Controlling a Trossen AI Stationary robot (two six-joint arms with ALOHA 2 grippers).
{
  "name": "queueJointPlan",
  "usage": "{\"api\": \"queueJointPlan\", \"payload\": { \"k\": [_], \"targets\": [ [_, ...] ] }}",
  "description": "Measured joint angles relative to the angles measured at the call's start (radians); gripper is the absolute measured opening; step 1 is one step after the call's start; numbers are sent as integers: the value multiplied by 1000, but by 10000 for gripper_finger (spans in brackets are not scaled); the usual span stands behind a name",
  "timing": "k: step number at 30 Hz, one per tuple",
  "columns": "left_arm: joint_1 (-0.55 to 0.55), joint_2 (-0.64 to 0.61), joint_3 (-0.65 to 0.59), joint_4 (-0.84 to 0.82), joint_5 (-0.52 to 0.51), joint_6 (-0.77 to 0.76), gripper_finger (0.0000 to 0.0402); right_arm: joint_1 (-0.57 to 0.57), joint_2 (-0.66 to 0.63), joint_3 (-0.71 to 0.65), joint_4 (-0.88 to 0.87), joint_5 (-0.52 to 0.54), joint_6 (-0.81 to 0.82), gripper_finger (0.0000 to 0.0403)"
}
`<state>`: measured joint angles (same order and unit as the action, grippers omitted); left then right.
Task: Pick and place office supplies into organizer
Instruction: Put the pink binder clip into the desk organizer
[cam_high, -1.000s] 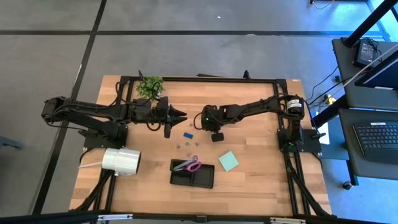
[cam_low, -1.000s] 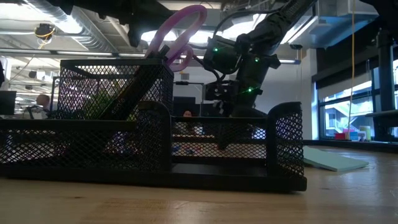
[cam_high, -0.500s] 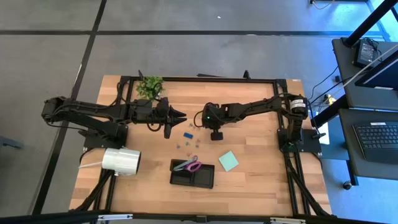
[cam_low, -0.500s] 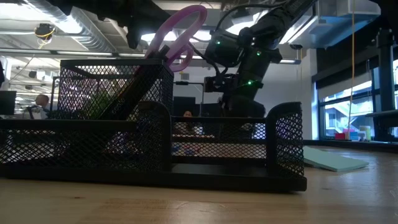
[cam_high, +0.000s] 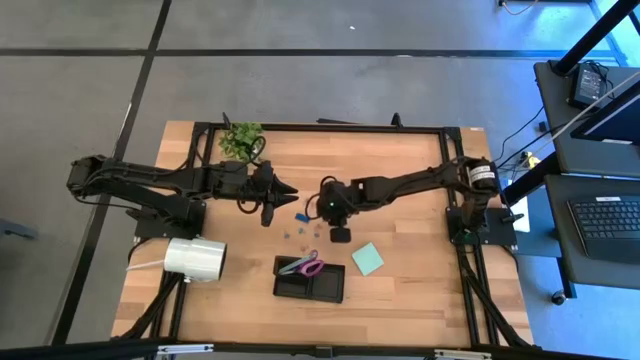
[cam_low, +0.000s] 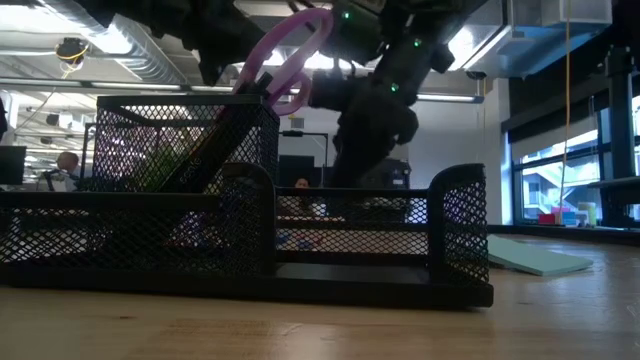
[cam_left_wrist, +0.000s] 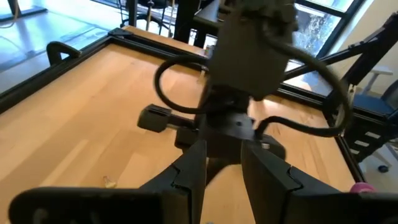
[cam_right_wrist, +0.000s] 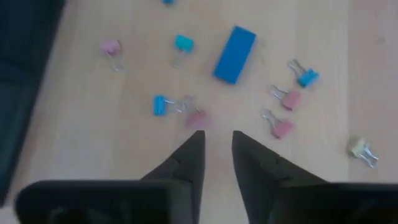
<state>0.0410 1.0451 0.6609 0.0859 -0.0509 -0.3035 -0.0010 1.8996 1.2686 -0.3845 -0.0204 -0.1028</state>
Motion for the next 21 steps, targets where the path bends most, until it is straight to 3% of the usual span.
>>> {"api": "queueJointPlan", "payload": {
  "k": [7, 11, 15, 21],
  "targets": [
    [0, 0, 0, 0, 0, 3, 95, 21, -1, 4, 47, 6, -13, 196],
    [0, 0, 0, 0, 0, 3, 95, 20, -1, 4, 80, 11, -114, 244],
    [0, 0, 0, 0, 7, 2, 95, 17, 5, 4, 77, 8, -135, 261],
    [0, 0, 0, -8, 9, 2, 95, 15, 35, 0, 84, 0, -163, 254]
  ]
}}
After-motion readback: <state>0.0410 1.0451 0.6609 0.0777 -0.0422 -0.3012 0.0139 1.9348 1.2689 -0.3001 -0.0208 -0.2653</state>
